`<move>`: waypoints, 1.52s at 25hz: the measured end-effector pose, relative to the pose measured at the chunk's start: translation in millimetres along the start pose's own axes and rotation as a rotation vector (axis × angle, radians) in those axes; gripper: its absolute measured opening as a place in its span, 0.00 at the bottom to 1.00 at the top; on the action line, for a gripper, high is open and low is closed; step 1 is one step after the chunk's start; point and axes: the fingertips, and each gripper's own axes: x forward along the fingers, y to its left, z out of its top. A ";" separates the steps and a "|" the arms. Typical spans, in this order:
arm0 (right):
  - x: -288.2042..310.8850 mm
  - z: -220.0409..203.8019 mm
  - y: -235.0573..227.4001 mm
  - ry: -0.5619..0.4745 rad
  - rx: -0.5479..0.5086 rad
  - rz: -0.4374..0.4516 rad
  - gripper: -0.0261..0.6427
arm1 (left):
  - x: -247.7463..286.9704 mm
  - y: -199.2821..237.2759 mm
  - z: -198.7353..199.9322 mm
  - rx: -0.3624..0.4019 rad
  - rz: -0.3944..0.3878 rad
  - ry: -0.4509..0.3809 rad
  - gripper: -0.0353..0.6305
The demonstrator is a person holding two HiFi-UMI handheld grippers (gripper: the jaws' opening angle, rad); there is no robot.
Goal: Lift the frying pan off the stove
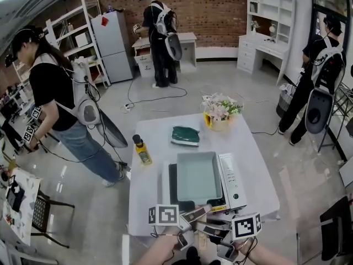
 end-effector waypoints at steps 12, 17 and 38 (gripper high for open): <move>-18.7 1.1 22.2 -0.038 -0.090 -0.005 0.31 | 0.6 -35.3 -3.8 0.060 -0.065 -0.049 0.34; -26.3 7.6 39.8 -0.059 -0.141 0.009 0.31 | -1.8 -60.8 1.1 0.109 -0.093 -0.084 0.34; -61.5 5.1 112.6 -0.101 -0.366 0.034 0.31 | -22.9 -149.5 -14.4 0.281 -0.188 -0.178 0.34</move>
